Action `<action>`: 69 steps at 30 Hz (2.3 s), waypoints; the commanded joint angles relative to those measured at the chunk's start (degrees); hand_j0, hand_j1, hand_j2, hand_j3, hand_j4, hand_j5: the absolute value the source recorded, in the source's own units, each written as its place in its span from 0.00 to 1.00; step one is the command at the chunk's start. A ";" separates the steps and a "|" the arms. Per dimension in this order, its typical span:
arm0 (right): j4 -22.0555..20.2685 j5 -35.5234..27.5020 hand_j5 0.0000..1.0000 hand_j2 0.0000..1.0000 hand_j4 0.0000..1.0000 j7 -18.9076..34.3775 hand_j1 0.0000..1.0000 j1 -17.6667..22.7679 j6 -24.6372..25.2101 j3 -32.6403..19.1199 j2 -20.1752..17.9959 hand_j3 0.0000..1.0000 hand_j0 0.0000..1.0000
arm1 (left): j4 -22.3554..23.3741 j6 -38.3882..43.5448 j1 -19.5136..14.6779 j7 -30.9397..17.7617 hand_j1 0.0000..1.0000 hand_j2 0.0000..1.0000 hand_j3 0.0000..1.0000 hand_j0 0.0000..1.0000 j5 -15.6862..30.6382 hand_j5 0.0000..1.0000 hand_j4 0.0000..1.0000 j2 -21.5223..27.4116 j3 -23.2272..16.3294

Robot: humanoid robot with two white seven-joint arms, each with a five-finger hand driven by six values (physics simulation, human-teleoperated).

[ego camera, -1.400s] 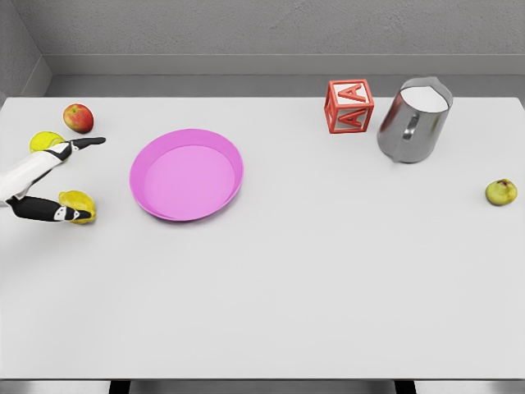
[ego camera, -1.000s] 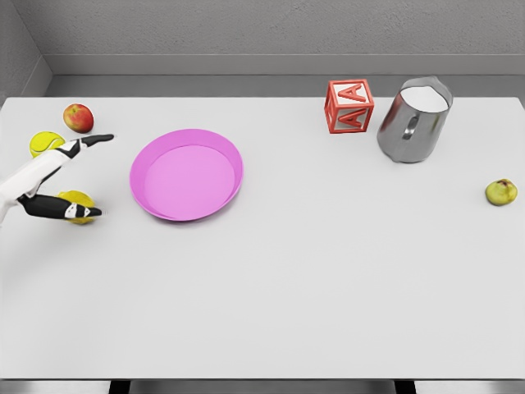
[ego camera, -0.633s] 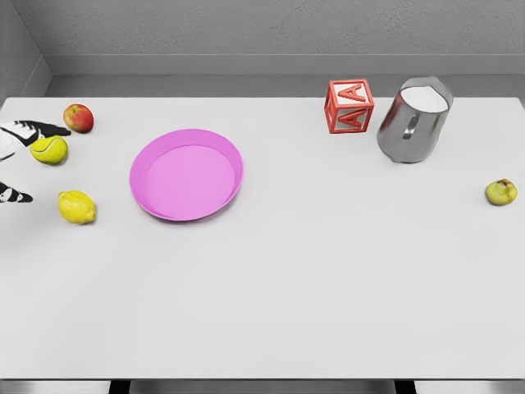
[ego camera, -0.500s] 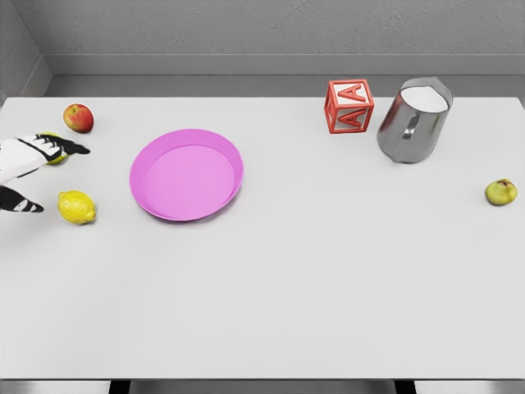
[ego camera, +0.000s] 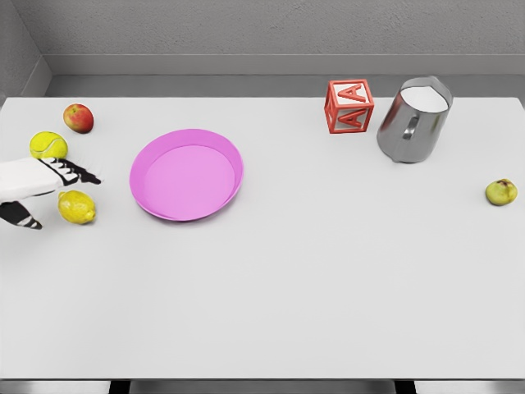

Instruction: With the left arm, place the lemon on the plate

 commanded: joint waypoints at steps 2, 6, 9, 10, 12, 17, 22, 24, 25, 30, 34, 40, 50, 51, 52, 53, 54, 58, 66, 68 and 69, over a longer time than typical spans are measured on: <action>0.00 0.00 1.00 1.00 1.00 0.00 1.00 -0.17 0.00 0.01 0.00 1.00 1.00 | 0.52 0.15 -0.44 0.03 1.00 1.00 1.00 1.00 0.15 1.00 1.00 2.14 -1.42; 0.00 0.00 1.00 1.00 1.00 0.00 1.00 -0.17 0.00 0.01 0.00 1.00 1.00 | 0.43 0.15 -1.23 0.03 1.00 1.00 1.00 1.00 0.15 1.00 1.00 1.87 -1.69; 0.00 0.00 1.00 1.00 1.00 0.00 1.00 -0.17 0.00 0.01 0.00 1.00 1.00 | 0.43 0.15 -1.49 0.03 1.00 1.00 1.00 1.00 0.06 1.00 1.00 0.91 -3.00; 0.00 0.00 1.00 1.00 1.00 0.00 1.00 -0.17 0.00 0.01 0.00 1.00 1.00 | 0.43 0.15 -2.28 0.03 1.00 1.00 1.00 1.00 0.06 1.00 1.00 0.29 -3.97; 0.00 0.00 1.00 1.00 1.00 0.00 1.00 -0.17 0.00 0.01 0.00 1.00 1.00 | 0.43 0.15 -3.69 0.03 1.00 1.00 1.00 1.00 -1.26 1.00 1.00 -0.76 -5.38; 0.00 0.00 1.00 1.00 1.00 0.00 1.00 -0.17 0.00 0.01 0.00 1.00 1.00 | 0.43 0.15 -4.22 0.03 1.00 1.00 1.00 1.00 -1.88 1.00 1.00 -2.17 -7.05; 0.00 0.00 1.00 1.00 1.00 0.00 1.00 -0.17 0.00 0.01 0.00 1.00 1.00 | 0.61 0.15 -4.13 0.03 1.00 1.00 1.00 1.00 -2.40 1.00 1.00 -3.49 -7.49; 0.00 0.00 1.00 1.00 1.00 0.00 1.00 -0.17 0.00 0.01 0.00 1.00 1.00 | 1.84 0.15 -4.13 0.03 1.00 1.00 1.00 1.00 -2.40 1.00 1.00 -3.49 -7.49; 0.00 0.00 1.00 1.00 1.00 0.00 1.00 -0.17 0.00 0.01 0.00 1.00 1.00 | 1.93 0.15 -4.13 0.03 1.00 1.00 1.00 1.00 -2.40 1.00 1.00 -3.49 -7.40; 0.00 0.00 1.00 1.00 1.00 0.00 1.00 -0.17 0.00 0.01 0.00 1.00 1.00 | 3.77 0.15 -4.22 0.03 1.00 1.00 1.00 1.00 -2.40 1.00 1.00 -3.84 -7.31; 0.00 0.00 1.00 1.00 1.00 0.00 1.00 0.00 0.00 0.01 0.00 1.00 1.00 | 5.53 0.15 -5.19 0.03 1.00 1.00 1.00 1.00 -2.32 1.00 1.00 -3.93 -7.31; 0.00 0.00 1.00 1.00 1.00 0.00 1.00 -0.17 0.00 0.01 0.00 1.00 1.00 | 5.44 0.15 -5.36 0.03 1.00 1.00 1.00 1.00 -2.40 1.00 1.00 -4.81 -7.40; 0.00 0.00 1.00 1.00 1.00 0.00 1.00 -0.17 0.00 0.01 0.00 1.00 1.00 | 5.36 0.15 -6.42 0.03 1.00 1.00 1.00 1.00 -3.63 1.00 1.00 -6.65 -7.92; 0.00 0.00 1.00 1.00 1.00 0.00 1.00 -0.17 0.00 0.01 0.00 1.00 1.00 | 5.18 0.15 -6.42 0.03 1.00 1.00 1.00 1.00 -3.63 1.00 1.00 -6.65 -8.28; 0.00 0.00 1.00 1.00 1.00 0.00 1.00 -0.17 0.00 0.01 0.00 1.00 1.00 | 5.09 0.15 -6.50 0.03 1.00 1.00 1.00 1.00 -3.72 1.00 1.00 -6.65 -8.37; 0.00 0.00 1.00 1.00 1.00 0.00 1.00 -0.17 0.00 0.01 0.00 1.00 1.00 | 5.09 0.15 -6.42 0.03 0.99 0.99 0.99 0.99 -3.72 0.99 0.99 -6.65 -8.37; 0.00 0.00 1.00 1.00 1.00 0.00 1.00 -0.17 0.00 0.01 0.00 1.00 1.00 | 5.00 0.15 -6.42 0.03 0.94 0.94 0.94 0.94 -3.72 0.94 0.94 -6.56 -8.37; 0.00 0.00 1.00 1.00 1.00 0.00 1.00 -0.17 0.00 0.01 0.00 1.00 1.00 | 5.00 0.15 -6.42 0.03 0.94 0.94 0.94 0.94 -3.72 0.94 0.94 -6.56 -9.25; 0.00 0.00 1.00 1.00 1.00 0.00 1.00 -0.17 0.00 0.01 0.00 1.00 1.00 | 4.83 0.15 -6.33 0.03 0.90 0.90 0.90 0.90 -3.28 0.90 0.90 -6.04 -9.42; 0.00 0.00 1.00 1.00 1.00 0.00 1.00 0.00 0.00 0.01 0.00 1.00 1.00 | 4.92 0.15 -6.33 0.03 0.86 0.86 0.86 0.86 -3.28 0.86 0.86 -6.04 -9.42; 0.00 0.00 1.00 1.00 1.00 0.00 1.00 -0.17 0.00 0.01 0.00 1.00 1.00 | 5.09 0.15 -6.42 0.03 0.86 0.86 0.86 0.86 -3.63 0.86 0.86 -6.04 -9.42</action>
